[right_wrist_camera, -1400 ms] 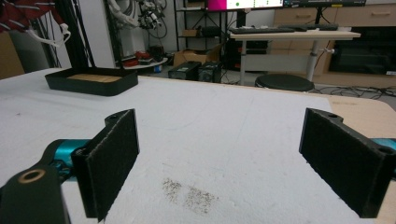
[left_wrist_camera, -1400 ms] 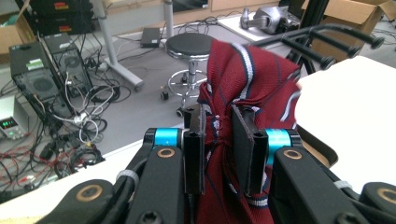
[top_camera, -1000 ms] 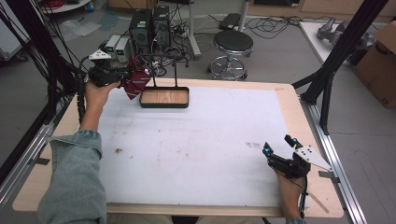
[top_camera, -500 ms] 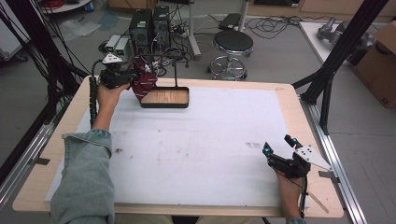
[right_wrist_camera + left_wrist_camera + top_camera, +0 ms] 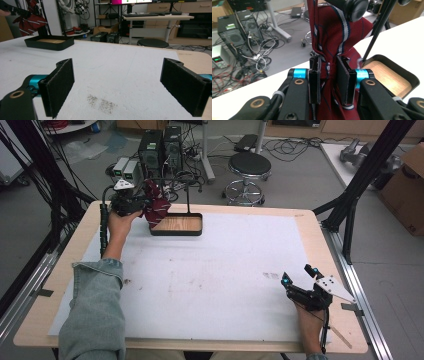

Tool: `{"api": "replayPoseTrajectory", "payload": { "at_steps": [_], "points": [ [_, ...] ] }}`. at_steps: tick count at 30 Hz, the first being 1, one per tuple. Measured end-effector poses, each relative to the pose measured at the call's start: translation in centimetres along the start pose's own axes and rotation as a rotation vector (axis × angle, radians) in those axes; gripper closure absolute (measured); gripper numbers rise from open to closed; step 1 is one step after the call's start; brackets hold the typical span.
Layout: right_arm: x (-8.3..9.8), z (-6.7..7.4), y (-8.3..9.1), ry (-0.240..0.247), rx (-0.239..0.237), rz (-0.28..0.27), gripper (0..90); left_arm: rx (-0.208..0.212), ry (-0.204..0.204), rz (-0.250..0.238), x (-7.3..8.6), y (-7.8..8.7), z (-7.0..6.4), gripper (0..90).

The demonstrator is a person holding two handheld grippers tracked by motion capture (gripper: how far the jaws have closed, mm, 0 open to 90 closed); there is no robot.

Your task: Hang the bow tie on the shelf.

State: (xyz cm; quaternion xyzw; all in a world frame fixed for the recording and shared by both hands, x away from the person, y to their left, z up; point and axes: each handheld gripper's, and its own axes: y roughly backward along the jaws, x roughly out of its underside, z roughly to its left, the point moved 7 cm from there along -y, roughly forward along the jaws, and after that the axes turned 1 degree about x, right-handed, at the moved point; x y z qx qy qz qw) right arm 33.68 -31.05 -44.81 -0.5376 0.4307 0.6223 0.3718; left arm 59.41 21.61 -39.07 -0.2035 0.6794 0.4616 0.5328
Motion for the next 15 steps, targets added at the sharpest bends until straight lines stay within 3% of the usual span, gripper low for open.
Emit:
{"api": "replayPoseTrajectory", "payload": {
  "at_steps": [5,15],
  "points": [
    [0.0,0.0,0.0,-0.002,0.002,0.001,11.2,0.001,-0.004,0.001,0.0,0.0,0.0,68.9],
    [0.0,0.0,0.0,0.000,0.002,-0.002,11.2,0.002,0.000,-0.019,-0.5,1.5,0.5,52.4]
  ]
}}
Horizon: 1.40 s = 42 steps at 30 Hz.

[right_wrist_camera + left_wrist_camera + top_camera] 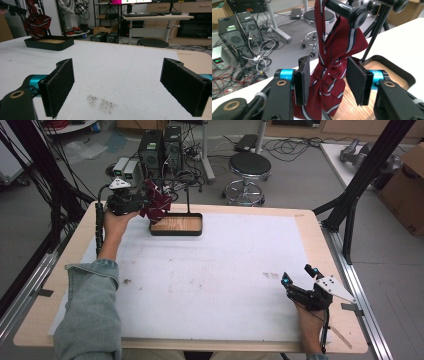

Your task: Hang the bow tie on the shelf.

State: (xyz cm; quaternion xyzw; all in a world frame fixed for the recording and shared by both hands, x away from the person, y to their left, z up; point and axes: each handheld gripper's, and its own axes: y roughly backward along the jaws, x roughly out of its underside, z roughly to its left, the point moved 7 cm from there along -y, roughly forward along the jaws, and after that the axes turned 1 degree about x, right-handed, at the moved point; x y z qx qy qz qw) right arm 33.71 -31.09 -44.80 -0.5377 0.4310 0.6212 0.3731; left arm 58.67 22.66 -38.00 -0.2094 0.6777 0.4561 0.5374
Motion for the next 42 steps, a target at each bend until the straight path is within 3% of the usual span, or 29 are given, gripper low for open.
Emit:
{"api": "replayPoseTrajectory", "payload": {
  "at_steps": [9,13,28,42],
  "points": [
    [0.0,0.0,0.0,-0.006,0.000,-0.001,11.2,0.010,0.009,-0.015,-0.4,2.0,-0.2,42.2],
    [0.0,0.0,0.0,-0.005,-0.001,-0.003,11.1,0.006,-0.005,-0.037,-0.6,3.2,-0.5,38.8],
    [0.0,0.0,0.0,-0.008,0.002,-0.002,11.2,-0.017,0.014,-0.153,-2.0,8.2,-2.1,18.9],
    [-0.1,0.0,0.0,-0.001,0.006,-0.006,11.2,-0.028,-0.020,-0.241,-2.2,12.6,-3.8,17.9]
  ]
}}
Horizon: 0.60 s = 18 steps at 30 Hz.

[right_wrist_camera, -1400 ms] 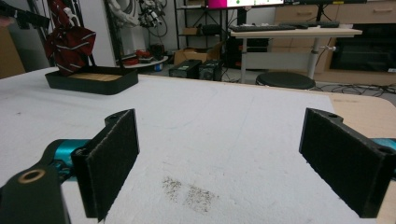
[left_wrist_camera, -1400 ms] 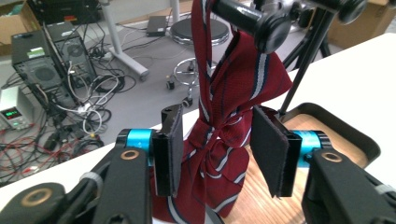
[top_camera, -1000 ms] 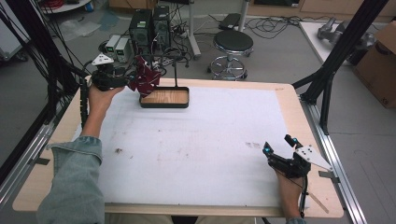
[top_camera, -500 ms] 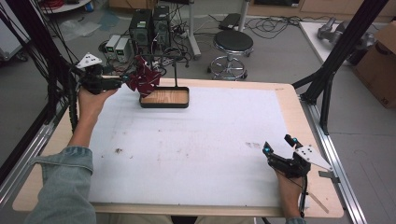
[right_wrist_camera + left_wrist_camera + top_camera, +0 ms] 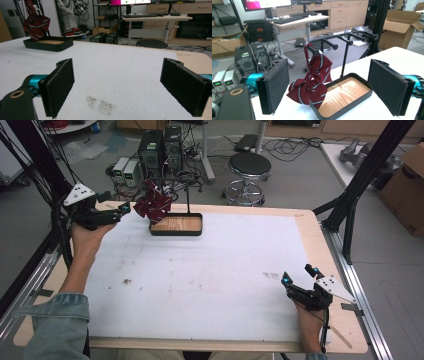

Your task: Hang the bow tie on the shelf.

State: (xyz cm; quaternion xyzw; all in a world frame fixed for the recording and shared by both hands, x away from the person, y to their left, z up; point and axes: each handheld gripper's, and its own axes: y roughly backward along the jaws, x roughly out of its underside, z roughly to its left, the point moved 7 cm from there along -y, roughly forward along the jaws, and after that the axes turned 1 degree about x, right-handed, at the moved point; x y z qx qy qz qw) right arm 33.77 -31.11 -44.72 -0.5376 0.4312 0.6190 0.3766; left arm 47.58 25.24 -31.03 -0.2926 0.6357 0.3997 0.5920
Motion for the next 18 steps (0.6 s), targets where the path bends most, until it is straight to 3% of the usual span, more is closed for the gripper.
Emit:
{"api": "replayPoseTrajectory", "payload": {
  "at_steps": [6,18],
  "points": [
    [0.0,0.0,0.0,-0.003,0.003,0.001,11.2,-0.009,-0.012,-0.038,-0.3,2.1,-0.7,17.8],
    [0.0,0.0,0.0,-0.006,0.001,0.000,11.2,-0.044,0.004,-0.063,2.3,5.7,-1.7,17.6]
  ]
}}
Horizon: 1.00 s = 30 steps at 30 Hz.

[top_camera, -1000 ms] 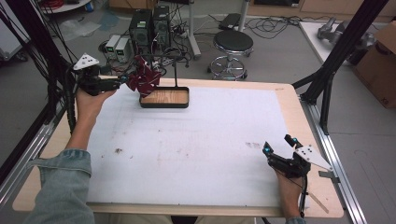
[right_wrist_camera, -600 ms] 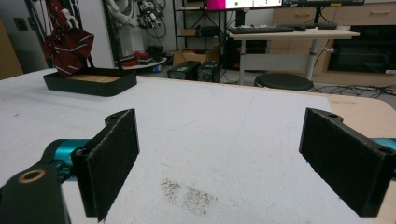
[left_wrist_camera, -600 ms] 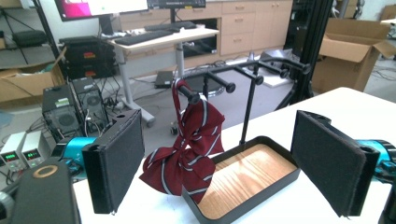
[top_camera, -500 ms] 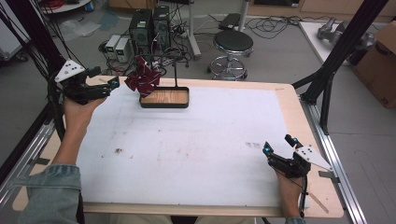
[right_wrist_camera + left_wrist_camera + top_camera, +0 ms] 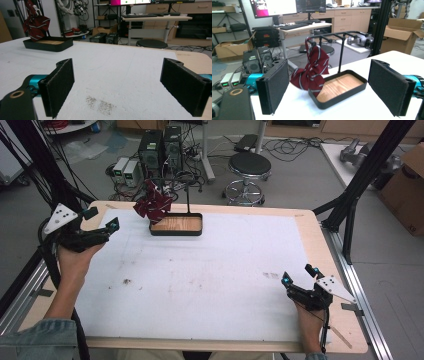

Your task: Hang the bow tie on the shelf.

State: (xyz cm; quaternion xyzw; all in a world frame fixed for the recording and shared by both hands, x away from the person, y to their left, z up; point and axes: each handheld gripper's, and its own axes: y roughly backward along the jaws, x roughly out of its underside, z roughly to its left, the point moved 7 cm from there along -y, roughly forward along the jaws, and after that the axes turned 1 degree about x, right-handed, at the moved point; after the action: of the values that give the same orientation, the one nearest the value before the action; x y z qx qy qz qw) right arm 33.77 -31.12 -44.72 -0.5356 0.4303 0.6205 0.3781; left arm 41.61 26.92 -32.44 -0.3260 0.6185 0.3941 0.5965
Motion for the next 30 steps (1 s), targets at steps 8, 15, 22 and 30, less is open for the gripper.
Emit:
{"api": "replayPoseTrajectory", "payload": {
  "at_steps": [8,15,22,30],
  "points": [
    [0.0,0.0,0.0,-0.001,-0.001,0.000,11.2,-0.028,0.011,0.023,2.3,2.0,-0.1,17.5],
    [0.0,0.0,0.0,-0.001,-0.001,-0.001,11.2,-0.066,0.014,0.030,4.4,3.8,-0.2,17.5],
    [0.0,0.0,0.0,-0.001,0.000,0.001,11.2,-0.094,0.026,0.048,6.6,5.0,-0.2,17.5],
    [0.0,0.0,0.0,0.002,0.000,0.001,11.2,-0.104,0.011,0.076,8.4,5.5,-0.6,17.5]
  ]
}}
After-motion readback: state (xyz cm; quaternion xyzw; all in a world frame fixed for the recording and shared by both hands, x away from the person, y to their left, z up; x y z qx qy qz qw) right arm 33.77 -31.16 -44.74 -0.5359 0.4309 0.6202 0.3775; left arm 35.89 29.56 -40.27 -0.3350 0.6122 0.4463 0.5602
